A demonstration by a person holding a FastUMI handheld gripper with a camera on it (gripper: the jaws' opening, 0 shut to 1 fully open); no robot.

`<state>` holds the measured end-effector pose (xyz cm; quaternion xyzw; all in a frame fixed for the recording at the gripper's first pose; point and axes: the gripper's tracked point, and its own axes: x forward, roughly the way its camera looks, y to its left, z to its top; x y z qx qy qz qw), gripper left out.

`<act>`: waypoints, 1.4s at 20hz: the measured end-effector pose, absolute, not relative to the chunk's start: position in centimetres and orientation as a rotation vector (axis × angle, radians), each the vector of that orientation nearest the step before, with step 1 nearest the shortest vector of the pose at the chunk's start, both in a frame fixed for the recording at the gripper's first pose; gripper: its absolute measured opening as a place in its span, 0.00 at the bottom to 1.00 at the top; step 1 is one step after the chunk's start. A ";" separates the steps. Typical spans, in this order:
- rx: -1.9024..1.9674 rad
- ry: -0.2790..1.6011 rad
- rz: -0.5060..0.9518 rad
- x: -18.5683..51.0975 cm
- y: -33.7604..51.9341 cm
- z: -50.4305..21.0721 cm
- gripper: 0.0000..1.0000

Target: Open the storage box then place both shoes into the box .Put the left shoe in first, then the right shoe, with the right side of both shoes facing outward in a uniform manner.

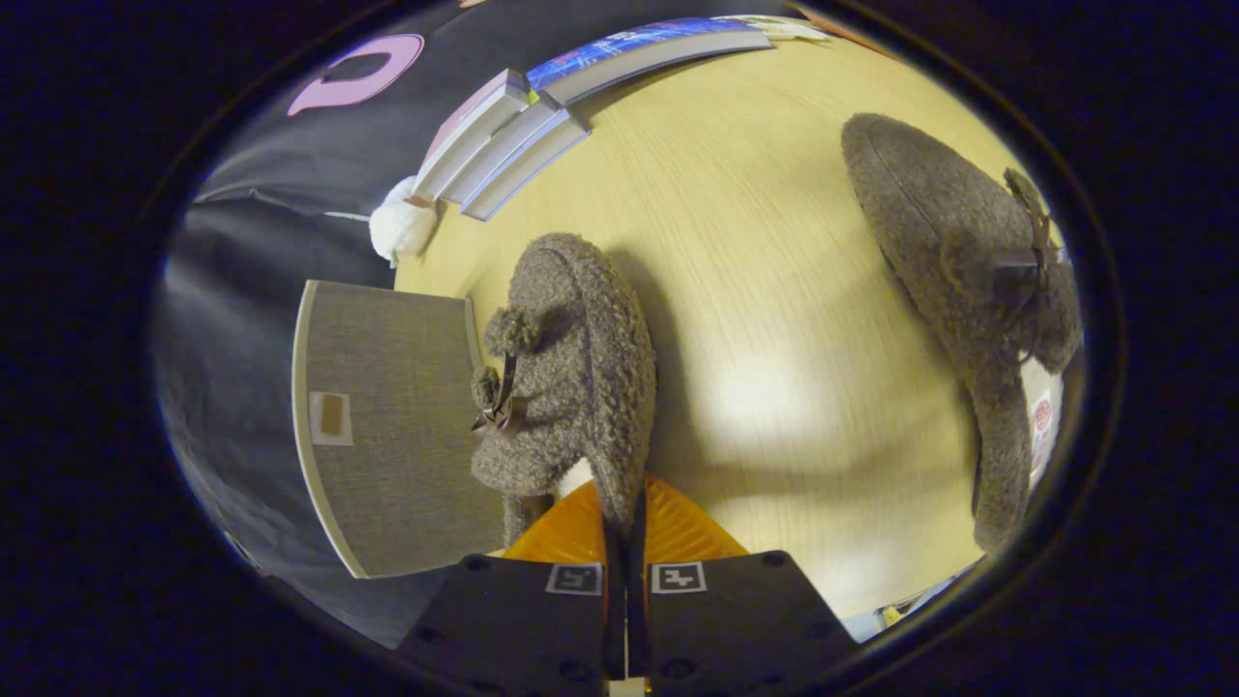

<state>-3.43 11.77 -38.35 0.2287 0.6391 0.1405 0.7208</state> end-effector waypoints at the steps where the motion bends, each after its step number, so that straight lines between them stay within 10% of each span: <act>1: 0.533 1.404 0.322 -3.3 12.1 -37.7 0.05; 28: 0.764 1.184 0.604 -5.3 29.7 -16.5 0.04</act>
